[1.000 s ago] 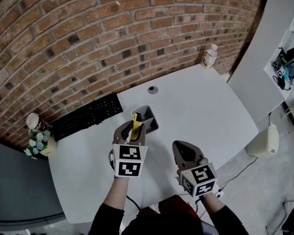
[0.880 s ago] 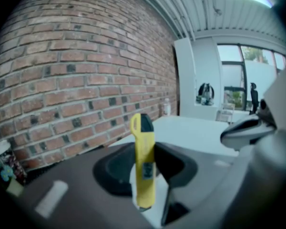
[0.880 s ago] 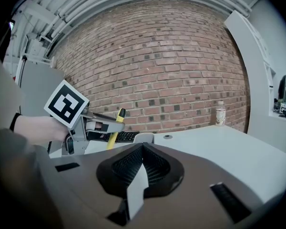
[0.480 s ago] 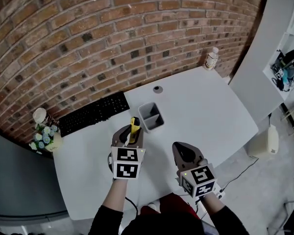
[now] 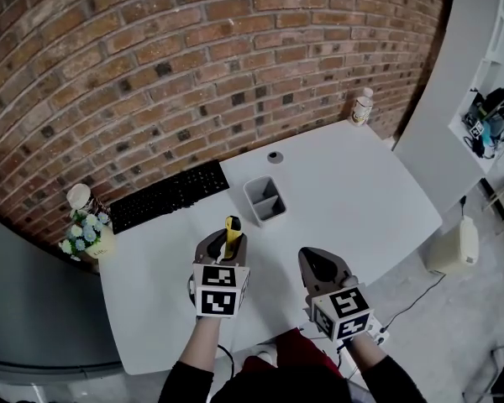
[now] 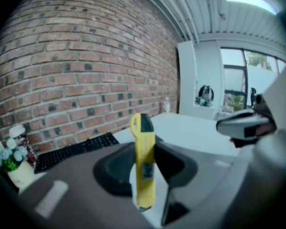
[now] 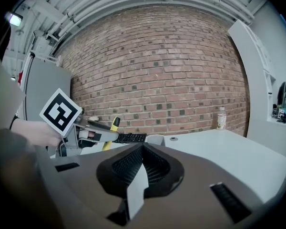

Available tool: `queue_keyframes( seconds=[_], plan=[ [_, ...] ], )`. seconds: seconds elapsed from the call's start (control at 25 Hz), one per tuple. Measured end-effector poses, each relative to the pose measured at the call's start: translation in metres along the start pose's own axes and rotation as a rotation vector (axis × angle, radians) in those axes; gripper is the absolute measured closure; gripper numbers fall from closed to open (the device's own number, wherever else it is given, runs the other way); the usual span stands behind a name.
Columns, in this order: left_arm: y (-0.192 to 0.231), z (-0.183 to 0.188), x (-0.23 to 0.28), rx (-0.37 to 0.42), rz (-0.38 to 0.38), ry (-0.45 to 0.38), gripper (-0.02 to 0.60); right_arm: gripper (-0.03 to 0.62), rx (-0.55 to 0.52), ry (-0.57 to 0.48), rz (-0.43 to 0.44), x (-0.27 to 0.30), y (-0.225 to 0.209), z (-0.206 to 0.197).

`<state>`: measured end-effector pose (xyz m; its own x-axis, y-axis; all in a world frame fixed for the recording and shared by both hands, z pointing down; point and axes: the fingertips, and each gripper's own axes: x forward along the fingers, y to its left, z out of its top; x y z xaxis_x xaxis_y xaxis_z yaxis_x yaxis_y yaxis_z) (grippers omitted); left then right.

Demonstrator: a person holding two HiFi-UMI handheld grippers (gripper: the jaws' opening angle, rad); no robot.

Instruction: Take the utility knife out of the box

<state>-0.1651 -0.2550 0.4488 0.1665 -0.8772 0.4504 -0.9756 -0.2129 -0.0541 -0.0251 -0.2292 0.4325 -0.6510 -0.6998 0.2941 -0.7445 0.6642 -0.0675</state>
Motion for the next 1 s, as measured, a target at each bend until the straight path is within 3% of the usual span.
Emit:
queue_keyframes(
  seconds=[1.0],
  plan=[
    [0.006,-0.056,-0.078,-0.059,0.041,0.027,0.45,0.586,-0.008,0.013,0.025,-0.034,0.051,-0.01]
  ],
)
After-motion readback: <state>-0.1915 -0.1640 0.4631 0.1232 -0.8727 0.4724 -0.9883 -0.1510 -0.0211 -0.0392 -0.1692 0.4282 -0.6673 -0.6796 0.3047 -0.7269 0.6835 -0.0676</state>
